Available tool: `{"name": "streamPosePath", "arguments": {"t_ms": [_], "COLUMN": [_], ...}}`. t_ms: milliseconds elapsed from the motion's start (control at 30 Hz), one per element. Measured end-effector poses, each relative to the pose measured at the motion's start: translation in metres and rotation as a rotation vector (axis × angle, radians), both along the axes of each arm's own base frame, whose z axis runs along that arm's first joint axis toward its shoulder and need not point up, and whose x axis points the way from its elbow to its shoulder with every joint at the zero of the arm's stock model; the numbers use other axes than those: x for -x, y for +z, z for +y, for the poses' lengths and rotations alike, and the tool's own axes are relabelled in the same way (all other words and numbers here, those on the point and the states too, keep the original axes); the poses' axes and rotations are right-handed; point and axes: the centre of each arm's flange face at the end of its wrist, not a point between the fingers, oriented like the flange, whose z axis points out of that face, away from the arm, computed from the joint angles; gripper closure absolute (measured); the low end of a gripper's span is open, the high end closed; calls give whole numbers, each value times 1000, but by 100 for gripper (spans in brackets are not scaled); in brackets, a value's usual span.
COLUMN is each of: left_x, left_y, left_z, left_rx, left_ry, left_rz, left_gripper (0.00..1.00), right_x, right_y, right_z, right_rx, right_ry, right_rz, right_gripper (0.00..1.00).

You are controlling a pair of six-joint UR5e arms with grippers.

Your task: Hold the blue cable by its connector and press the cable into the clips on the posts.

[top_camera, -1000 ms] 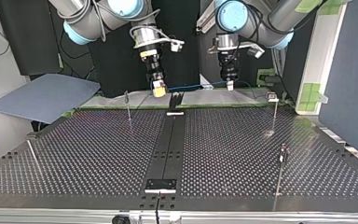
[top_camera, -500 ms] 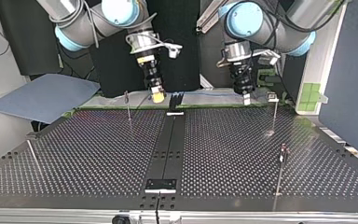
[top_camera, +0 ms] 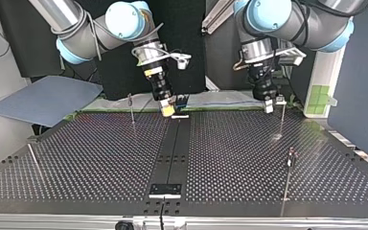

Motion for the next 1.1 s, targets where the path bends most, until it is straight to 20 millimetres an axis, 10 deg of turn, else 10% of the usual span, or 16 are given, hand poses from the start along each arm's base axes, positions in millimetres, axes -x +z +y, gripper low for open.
{"name": "streamPosePath", "arguments": {"t_ms": [1100], "left_x": [-50], "left_y": [38], "left_z": [62], "left_rx": [52], "left_ry": [19], "left_rz": [-18], "left_gripper": [100], "right_x": [-40], "right_y": [65], "right_z": [7], "right_rx": [90], "right_ry": [85], "right_rz": [-89], "right_gripper": [100]}}
